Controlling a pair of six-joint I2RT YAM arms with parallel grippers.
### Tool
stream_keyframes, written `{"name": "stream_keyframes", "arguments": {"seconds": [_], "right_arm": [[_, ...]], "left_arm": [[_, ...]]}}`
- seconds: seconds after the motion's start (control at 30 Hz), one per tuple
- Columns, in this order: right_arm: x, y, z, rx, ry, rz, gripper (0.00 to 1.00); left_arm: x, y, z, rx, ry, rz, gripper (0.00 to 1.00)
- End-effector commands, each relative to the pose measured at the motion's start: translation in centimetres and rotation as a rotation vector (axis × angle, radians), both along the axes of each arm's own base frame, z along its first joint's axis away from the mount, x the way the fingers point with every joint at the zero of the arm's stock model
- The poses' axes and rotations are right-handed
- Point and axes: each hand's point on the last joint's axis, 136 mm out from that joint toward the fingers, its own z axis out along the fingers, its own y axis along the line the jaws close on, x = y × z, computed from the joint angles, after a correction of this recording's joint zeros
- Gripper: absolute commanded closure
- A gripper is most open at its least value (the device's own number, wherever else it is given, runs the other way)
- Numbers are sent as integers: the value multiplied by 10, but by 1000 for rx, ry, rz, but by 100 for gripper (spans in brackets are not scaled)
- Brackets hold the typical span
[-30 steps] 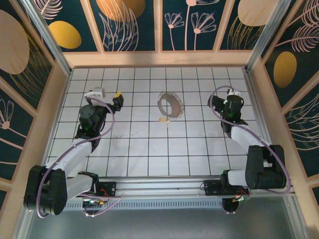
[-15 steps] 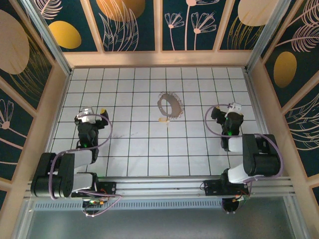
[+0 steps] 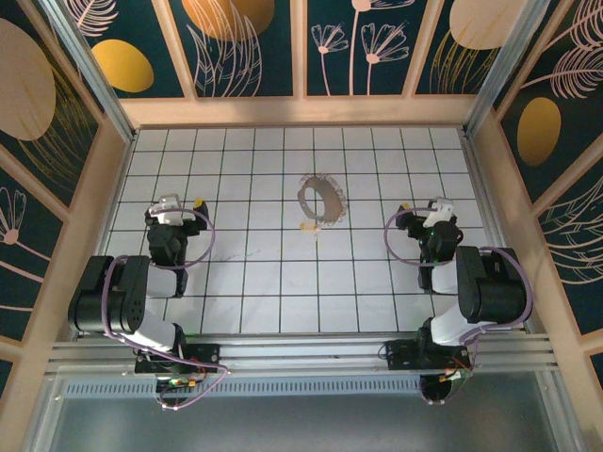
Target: Put the keys on the keyring
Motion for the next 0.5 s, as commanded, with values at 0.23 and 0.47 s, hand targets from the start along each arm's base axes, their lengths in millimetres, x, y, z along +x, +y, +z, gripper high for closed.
{"name": "stream_keyframes", "arguments": {"seconds": [0.23,0.47], "right_arm": [[7,4,17,-19,-64,17,1],[7,5,17,-15,-62,23,1]], "left_arm": [[4,1,-3,0,14,-4,1],[3,3,-1,1,10,6,1]]}}
